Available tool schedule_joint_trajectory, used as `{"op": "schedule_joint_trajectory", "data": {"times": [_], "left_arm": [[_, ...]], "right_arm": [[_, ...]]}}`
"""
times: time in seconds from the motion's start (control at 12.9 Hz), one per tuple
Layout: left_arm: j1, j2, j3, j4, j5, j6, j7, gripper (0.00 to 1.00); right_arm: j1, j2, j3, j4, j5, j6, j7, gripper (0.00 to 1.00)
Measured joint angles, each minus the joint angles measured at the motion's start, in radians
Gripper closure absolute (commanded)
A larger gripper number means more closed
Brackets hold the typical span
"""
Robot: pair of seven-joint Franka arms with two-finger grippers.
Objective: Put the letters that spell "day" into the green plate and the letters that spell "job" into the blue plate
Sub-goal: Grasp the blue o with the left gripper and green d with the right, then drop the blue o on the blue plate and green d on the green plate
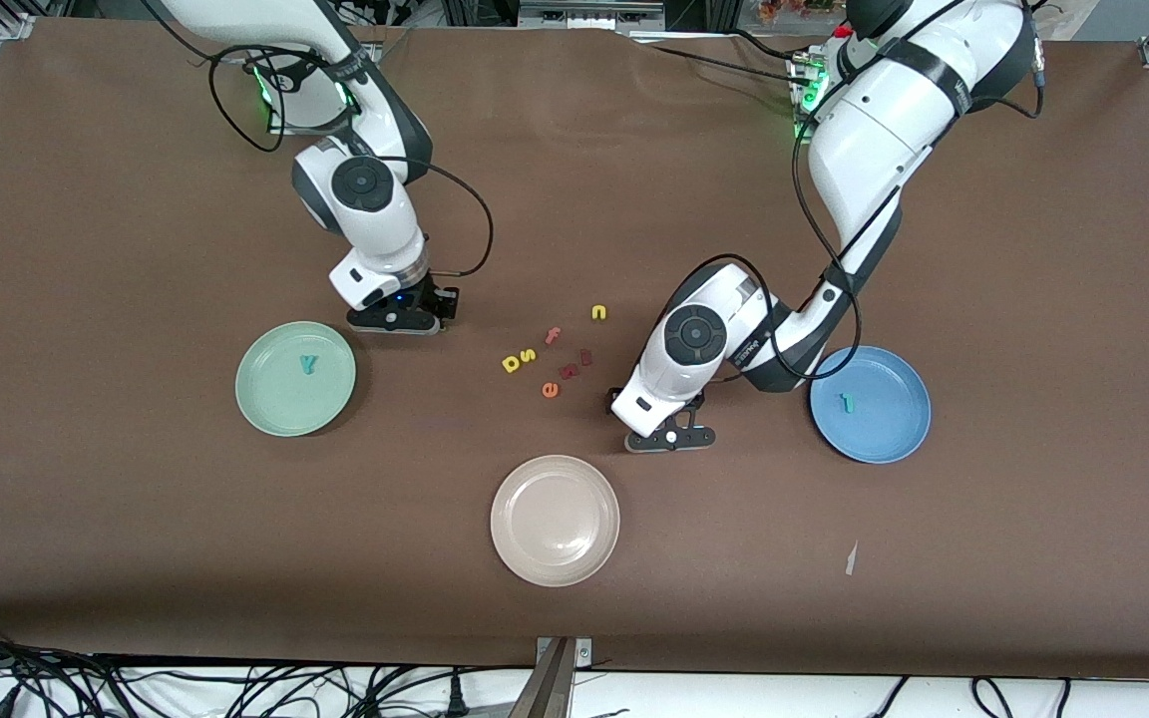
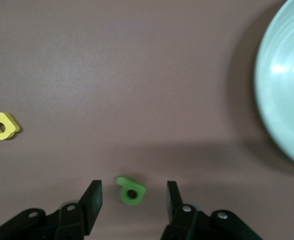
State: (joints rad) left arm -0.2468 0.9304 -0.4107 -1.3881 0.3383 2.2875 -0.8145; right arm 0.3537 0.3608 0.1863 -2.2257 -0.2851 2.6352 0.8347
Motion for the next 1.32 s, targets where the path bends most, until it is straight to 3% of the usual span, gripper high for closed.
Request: {"op": "schedule_joint_trajectory", "data": {"times": [0.23, 0.31, 0.39, 0.47, 0.7, 1.01, 1.16, 1.32], "left_arm": [[-0.002, 0.011, 0.001, 0.000, 0.000, 0.007, -0.002, 0.40], [-0.002, 0.012, 0.001, 0.000, 0.000, 0.007, -0.002, 0.50], [-0.002, 0.012, 0.001, -0.001, 0.000, 0.007, -0.002, 0.75], [-0.003, 0.013, 0.002, -0.002, 0.000, 0.007, -0.002, 0.84], [-0.002, 0.009, 0.006, -0.002, 0.001, 0.006, -0.003, 1.00], [0.000, 0.008, 0.007, 0.001, 0.001, 0.001, -0.003, 1.00], [0.009, -0.006, 0.008, 0.013, 0.003, -0.064, -0.003, 1.00], [0.022, -0.044, 0.008, 0.021, 0.005, -0.162, 0.007, 0.98]], "right_arm": [[0.010, 0.033, -0.001, 0.000, 0.000, 0.022, 0.032, 0.26], [0.010, 0.039, -0.001, 0.000, 0.000, 0.022, 0.032, 0.26], [0.010, 0.045, -0.002, 0.000, 0.000, 0.023, 0.032, 0.26], [0.010, 0.049, -0.003, 0.000, 0.000, 0.024, 0.032, 0.27], [0.010, 0.073, -0.003, 0.000, 0.000, 0.060, 0.032, 0.29], [0.010, 0.092, -0.004, -0.001, 0.000, 0.072, 0.032, 0.29], [0.010, 0.091, -0.004, -0.009, 0.000, 0.072, 0.033, 0.30], [0.010, 0.091, -0.008, -0.013, 0.000, 0.075, 0.033, 0.39]]}}
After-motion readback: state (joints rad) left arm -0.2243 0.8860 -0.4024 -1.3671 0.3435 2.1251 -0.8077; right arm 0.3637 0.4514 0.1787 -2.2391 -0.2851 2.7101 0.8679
